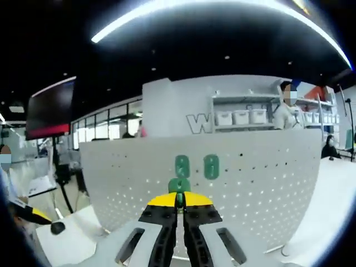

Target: Insert the hook assembly into the mounting plate slot until the hook locks in place.

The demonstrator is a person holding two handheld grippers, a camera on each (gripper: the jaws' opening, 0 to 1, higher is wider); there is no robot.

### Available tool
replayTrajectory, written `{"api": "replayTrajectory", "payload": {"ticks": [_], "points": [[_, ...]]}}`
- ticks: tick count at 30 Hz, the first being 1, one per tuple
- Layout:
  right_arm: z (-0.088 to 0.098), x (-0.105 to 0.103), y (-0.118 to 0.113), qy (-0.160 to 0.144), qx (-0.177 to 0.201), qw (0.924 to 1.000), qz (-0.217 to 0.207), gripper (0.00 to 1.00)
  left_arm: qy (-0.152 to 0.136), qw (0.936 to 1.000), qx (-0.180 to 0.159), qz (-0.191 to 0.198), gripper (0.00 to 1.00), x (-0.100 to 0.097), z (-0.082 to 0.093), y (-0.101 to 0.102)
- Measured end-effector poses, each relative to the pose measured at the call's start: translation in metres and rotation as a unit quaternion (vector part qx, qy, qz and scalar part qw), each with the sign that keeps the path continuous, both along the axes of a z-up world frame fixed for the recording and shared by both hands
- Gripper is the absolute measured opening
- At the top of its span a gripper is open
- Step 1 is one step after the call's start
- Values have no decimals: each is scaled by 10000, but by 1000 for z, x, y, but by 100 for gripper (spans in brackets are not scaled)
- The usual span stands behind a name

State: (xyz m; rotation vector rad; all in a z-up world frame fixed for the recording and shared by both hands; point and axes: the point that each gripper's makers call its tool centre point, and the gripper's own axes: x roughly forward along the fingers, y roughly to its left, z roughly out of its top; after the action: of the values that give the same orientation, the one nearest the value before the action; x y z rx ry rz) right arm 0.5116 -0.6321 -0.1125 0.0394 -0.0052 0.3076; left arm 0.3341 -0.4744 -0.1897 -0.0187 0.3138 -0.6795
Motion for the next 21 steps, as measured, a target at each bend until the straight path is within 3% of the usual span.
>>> {"api": "replayTrajectory", "payload": {"ticks": [9,21], "points": [[13,21,-38,-183,87,9987,-460,0,87,10000,9,35,100,4,-5,1],[19,44,-49,-238,130,9978,-603,0,179,9998,111,-7,100,7,-12,1]]}}
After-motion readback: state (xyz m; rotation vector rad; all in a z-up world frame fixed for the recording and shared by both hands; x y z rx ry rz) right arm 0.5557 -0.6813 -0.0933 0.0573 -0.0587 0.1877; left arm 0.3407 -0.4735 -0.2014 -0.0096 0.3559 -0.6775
